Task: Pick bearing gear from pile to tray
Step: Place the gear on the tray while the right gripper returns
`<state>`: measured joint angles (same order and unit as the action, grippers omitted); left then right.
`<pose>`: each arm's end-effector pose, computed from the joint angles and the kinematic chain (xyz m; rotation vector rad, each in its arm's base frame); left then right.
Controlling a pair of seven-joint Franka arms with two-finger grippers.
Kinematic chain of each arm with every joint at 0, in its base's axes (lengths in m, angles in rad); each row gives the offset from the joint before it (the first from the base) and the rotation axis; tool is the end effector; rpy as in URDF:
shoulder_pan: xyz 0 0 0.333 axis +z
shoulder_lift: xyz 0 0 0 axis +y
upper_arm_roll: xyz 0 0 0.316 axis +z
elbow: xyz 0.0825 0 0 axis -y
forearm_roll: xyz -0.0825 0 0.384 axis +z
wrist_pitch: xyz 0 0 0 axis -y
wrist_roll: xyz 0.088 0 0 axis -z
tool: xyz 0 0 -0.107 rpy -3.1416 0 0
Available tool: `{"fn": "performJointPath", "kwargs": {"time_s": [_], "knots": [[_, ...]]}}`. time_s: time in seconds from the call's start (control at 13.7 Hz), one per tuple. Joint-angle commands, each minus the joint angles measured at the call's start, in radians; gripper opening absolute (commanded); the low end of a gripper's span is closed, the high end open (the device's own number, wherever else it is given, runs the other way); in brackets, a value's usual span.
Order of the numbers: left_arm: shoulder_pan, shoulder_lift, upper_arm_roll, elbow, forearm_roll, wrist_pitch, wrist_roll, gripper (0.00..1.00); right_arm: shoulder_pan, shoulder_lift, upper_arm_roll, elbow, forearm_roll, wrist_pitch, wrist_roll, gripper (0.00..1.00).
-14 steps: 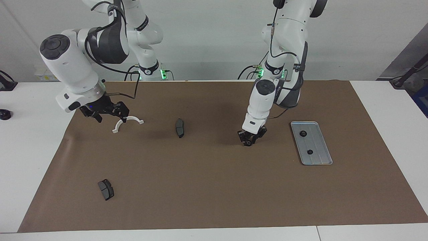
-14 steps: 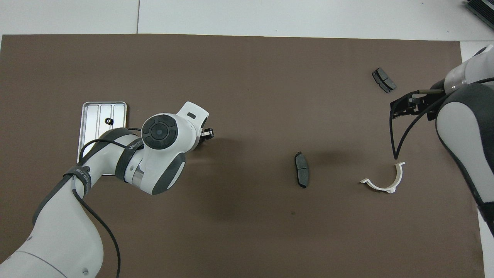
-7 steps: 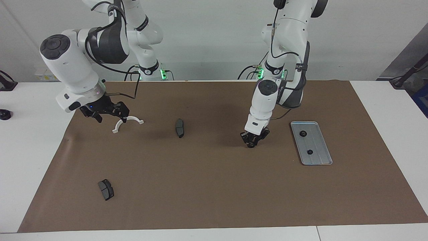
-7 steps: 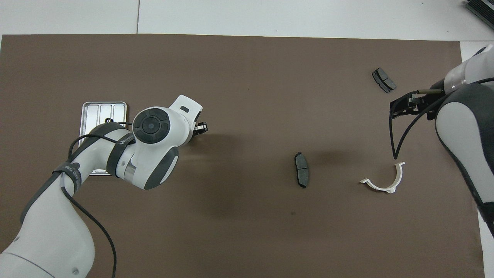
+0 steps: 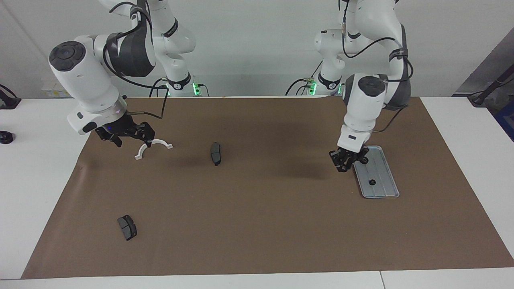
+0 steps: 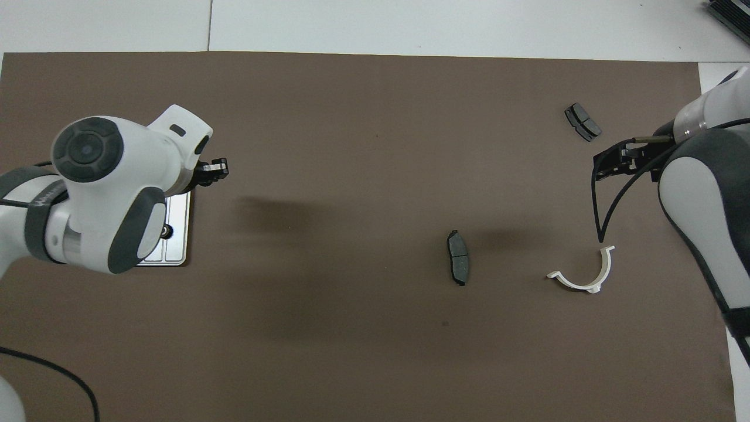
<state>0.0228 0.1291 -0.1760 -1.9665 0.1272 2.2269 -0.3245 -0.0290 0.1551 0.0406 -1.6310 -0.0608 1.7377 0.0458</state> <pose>0.5914 -0.0844 0.4215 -3.0795 -0.1593 -0.2313 0.6059 0.0000 0.5201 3.0858 -0.0355 -0.0721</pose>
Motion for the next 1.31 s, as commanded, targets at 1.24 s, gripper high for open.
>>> {"fn": "performJointPath", "kwargs": {"time_s": [1.24], "knots": [[0.226, -0.037, -0.005, -0.336, -0.081, 0.240, 0.318, 0.08, -0.032, -0.124, -0.002, 0.137, 0.076, -0.221, -0.001, 1.00]]}}
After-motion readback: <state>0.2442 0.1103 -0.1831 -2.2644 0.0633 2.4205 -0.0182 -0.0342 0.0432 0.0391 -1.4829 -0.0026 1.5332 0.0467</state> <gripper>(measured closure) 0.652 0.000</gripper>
